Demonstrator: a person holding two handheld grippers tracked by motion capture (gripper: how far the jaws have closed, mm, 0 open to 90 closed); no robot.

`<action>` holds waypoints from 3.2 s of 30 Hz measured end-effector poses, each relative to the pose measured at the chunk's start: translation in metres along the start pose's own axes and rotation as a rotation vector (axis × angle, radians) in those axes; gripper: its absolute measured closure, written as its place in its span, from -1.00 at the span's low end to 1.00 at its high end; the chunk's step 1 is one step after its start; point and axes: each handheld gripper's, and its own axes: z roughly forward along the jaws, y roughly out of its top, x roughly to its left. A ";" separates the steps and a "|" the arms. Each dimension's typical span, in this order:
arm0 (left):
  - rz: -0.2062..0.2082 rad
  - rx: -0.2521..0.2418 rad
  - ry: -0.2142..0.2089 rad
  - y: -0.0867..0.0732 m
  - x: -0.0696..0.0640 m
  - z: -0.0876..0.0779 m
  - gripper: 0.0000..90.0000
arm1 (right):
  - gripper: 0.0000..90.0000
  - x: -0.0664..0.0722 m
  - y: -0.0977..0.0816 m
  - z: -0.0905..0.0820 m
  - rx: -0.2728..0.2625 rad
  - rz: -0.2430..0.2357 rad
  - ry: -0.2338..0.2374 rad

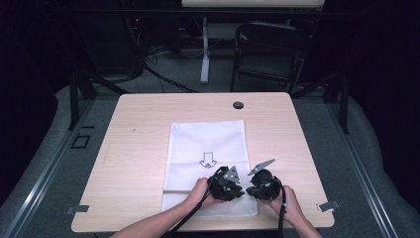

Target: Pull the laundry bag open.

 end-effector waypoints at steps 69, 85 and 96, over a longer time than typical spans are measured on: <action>0.042 0.023 -0.003 -0.010 0.006 -0.022 0.82 | 1.00 0.001 0.001 0.000 0.010 -0.010 -0.017; 0.045 0.027 -0.003 -0.014 0.007 -0.029 0.82 | 1.00 0.001 0.001 0.000 0.003 0.000 -0.010; 0.049 0.027 0.000 -0.018 0.008 -0.034 0.82 | 1.00 0.001 0.001 0.000 0.003 0.001 -0.011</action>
